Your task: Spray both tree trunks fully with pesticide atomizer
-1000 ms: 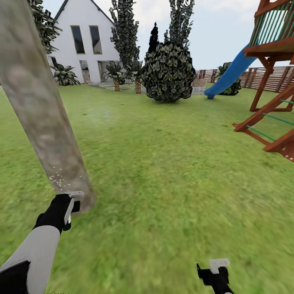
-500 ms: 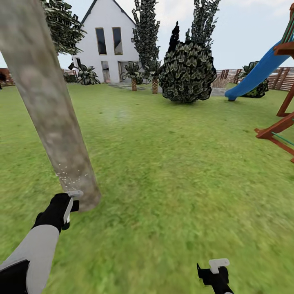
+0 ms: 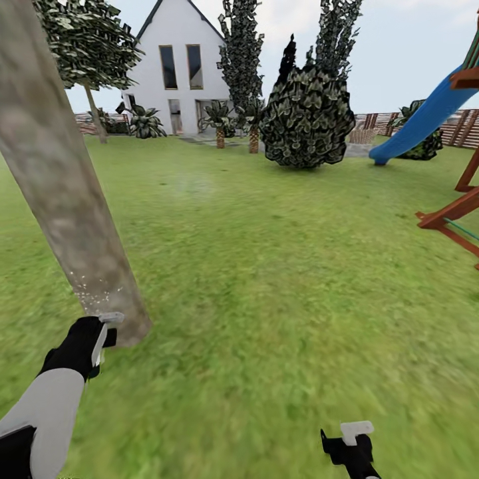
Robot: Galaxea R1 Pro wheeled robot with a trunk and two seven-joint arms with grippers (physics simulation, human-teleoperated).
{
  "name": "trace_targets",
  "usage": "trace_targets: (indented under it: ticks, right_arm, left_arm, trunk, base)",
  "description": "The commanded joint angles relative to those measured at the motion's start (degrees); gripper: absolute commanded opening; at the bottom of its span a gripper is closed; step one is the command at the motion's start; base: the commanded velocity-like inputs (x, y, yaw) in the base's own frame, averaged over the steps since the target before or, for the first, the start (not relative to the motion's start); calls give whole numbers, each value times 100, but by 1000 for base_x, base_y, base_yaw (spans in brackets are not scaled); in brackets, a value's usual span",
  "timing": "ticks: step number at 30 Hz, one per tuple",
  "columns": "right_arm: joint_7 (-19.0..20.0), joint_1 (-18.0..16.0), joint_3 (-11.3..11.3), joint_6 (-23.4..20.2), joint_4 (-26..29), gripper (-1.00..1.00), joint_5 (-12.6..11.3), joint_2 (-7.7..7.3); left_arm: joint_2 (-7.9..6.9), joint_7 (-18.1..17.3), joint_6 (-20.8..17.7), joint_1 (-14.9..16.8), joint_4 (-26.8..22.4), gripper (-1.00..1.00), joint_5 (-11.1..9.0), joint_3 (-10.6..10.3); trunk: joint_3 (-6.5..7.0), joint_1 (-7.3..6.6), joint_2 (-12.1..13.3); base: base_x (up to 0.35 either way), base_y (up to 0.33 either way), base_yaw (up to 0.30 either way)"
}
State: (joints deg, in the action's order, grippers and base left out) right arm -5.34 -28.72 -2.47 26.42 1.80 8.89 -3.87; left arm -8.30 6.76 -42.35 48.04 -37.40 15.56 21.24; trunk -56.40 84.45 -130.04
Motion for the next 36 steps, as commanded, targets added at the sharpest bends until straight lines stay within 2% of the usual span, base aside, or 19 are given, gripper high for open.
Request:
trace_targets:
  ticks: [1, 4, 7, 9, 12, 15, 20, 22, 24, 25, 27, 29, 31, 32, 34, 36]
  right_arm:
    - [-29, -2, -26, 13, -4, 100, 60, 0]
    - [-29, -2, -26, 13, -4, 100, 60, 0]
    - [-29, -2, -26, 13, -4, 100, 60, 0]
    - [-29, -2, -26, 13, -4, 100, 60, 0]
    - [-29, -2, -26, 13, -4, 100, 60, 0]
    - [-29, -2, -26, 13, -11, 100, 60, 0]
    - [-29, -2, -26, 13, -11, 100, 60, 0]
    - [-30, -2, -26, 13, -11, 100, 60, 0]
    - [-29, -2, -26, 13, -11, 100, 60, 0]
    - [-29, -2, -26, 13, -12, 100, 60, 0]
    - [-29, -2, -26, 13, -12, 100, 60, 0]
    - [-29, -2, -26, 13, -13, 100, 60, 0]
    - [-29, -2, -26, 13, -13, 100, 60, 0]
    - [-29, -2, -26, 13, -13, 100, 60, 0]
    - [-29, -2, -26, 13, -13, 100, 60, 0]
    - [-29, -2, -26, 13, -11, 100, 60, 0]
  left_arm:
    - [-11, 10, -19, -8, -4, -100, -42, -7]
    - [72, 16, -19, 8, -4, -100, -41, -25]
    - [378, 18, -15, 52, -4, -100, -41, -44]
    - [485, 18, -11, 55, -4, -100, -32, -54]
    - [374, 11, -18, 49, -9, -100, -13, -48]
    - [36, -13, -33, 43, -5, -100, -45, -25]
    - [134, -17, -21, 48, -12, -100, -53, -43]
    - [131, -17, -19, 54, -16, -100, -51, -50]
    - [67, -24, -38, 62, -169, -100, -47, -44]
    - [-1, -25, -104, 64, -379, -100, -34, -42]
    - [-103, -30, -267, 65, -491, -100, -46, -43]
    - [-38, -34, -343, 71, -525, -100, -54, -53]
    - [225, -35, -374, 233, -532, -100, -49, -57]
    - [293, -35, -384, 296, -531, -100, -47, -58]
    - [315, -31, -397, 404, -531, -100, -41, -58]
    - [244, -28, -404, 444, -545, -100, -20, -52]
  trunk:
    - [-5, 1, -2]
    - [-5, 1, -2]
    - [-5, 1, -2]
    - [-5, 1, -2]
    - [-5, 1, -2]
    - [-5, 1, -2]
    - [-5, 1, -2]
    - [-5, 1, -2]
    - [-5, 1, -2]
    - [-5, 1, -2]
    - [-5, 1, -2]
    - [-5, 1, -2]
    - [-5, 1, -2]
    - [-5, 1, -2]
    - [-5, 1, -2]
    - [-5, 1, -2]
  base:
    - [169, -254, 258]
    - [172, -251, 271]
    - [173, -251, 275]
    - [173, -250, 168]
    - [175, -248, 26]
    - [194, -234, 3]
    - [215, -178, 157]
    - [53, -30, 272]
    - [16, -9, 276]
    - [4, -2, 278]
    - [1, -1, 278]
    - [0, 0, 278]
    - [0, 0, 278]
    - [0, 0, 278]
    - [0, 0, 278]
    - [0, 0, 202]
